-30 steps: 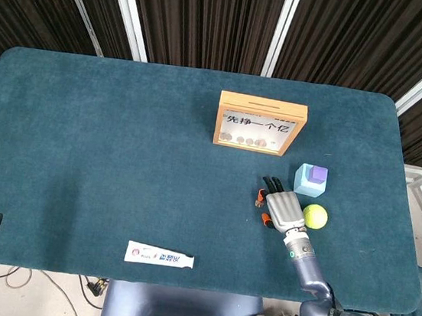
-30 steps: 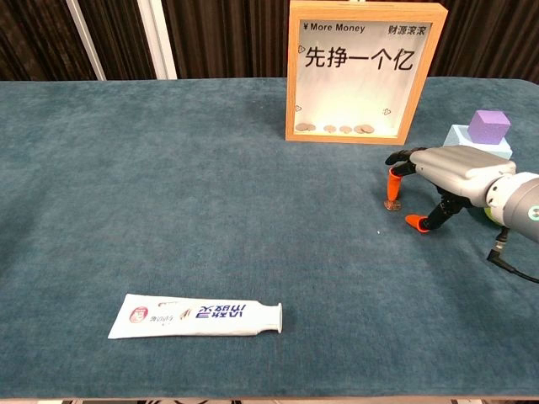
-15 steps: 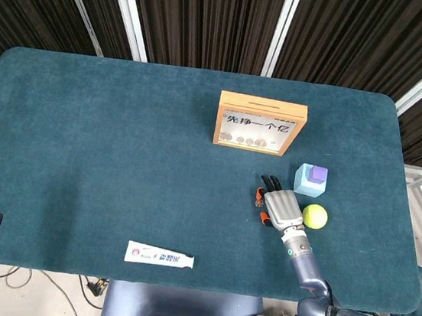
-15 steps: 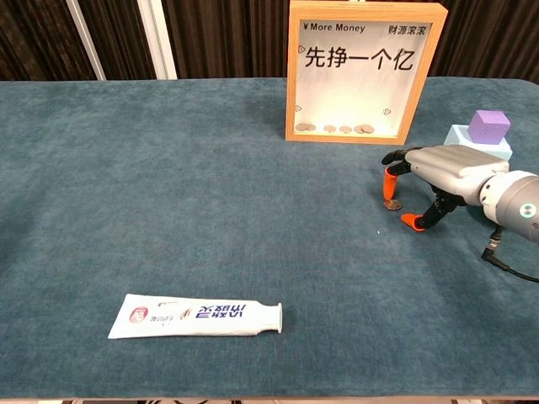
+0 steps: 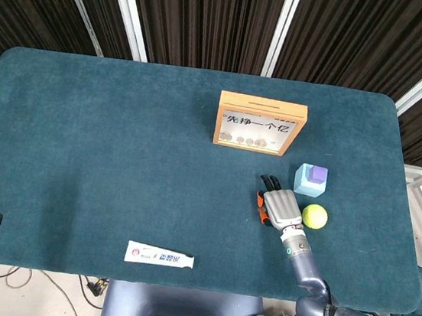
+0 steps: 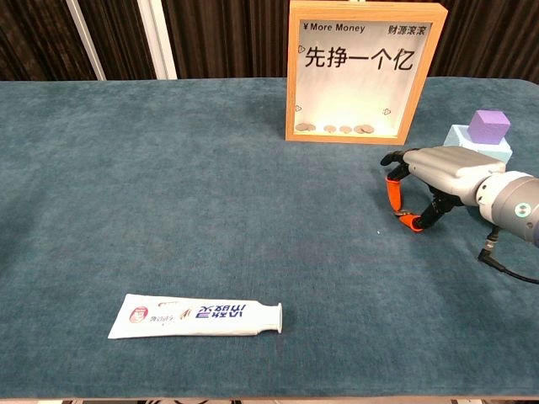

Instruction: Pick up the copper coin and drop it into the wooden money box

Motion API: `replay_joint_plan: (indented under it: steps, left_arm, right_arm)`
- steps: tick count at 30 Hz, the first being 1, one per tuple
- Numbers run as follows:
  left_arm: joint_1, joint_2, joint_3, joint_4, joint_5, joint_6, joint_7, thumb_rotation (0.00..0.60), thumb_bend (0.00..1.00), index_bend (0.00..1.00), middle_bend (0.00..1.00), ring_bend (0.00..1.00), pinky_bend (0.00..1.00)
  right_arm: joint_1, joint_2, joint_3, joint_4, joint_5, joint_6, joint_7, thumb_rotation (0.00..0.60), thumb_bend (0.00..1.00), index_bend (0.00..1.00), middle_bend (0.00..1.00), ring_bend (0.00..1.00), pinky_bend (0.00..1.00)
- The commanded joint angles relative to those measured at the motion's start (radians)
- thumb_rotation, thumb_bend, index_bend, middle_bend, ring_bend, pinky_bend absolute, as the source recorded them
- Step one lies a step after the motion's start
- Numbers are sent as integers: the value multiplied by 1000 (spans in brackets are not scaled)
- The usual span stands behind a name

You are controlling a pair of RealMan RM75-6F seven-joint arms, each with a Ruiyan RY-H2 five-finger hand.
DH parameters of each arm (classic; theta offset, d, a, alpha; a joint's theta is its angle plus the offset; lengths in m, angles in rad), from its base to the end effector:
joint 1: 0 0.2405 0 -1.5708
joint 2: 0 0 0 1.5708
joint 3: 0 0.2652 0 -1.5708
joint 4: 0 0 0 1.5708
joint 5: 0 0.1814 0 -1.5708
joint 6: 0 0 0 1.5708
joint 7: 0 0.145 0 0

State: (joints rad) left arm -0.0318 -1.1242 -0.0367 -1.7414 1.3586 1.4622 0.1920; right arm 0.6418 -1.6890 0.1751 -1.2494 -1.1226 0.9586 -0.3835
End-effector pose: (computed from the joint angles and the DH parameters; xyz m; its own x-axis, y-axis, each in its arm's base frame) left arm -0.3150 0.1582 0.1784 0.4290 0.0942 0.8984 0.8843 0.1592 -0.4390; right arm -0.2086 -0.3385 -0.0176 0.5036 -0.2641 0.8226 -0.8586 -0.2589 0.4425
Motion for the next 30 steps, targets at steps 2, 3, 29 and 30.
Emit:
replay_joint_plan:
  steps: [2,3,29,30]
  left_arm:
    - [0,1,0,0,0,0,-1,600,362,87,2,0,27]
    - [0,1,0,0,0,-1,-1,600,362,87,2,0,29]
    - [1,3,3,-5,0,1,-2,600,366,87,2,0,39]
    - [1,3,3,-5,1,2,-3,600,366,87,2,0,40]
  right_arm:
    - [-2,-8,4,3,-4,9,21,600,457,640,123,110,999]
    - [-3,-8,4,4,-5,8,25,600,458,645,123,110,1000]
    - [-81,260,16,-405,-54,139,41,600,549,724,138,119,375]
    - [-86,284,21,-440,-54,152,34,600,549,724,138,119,180]
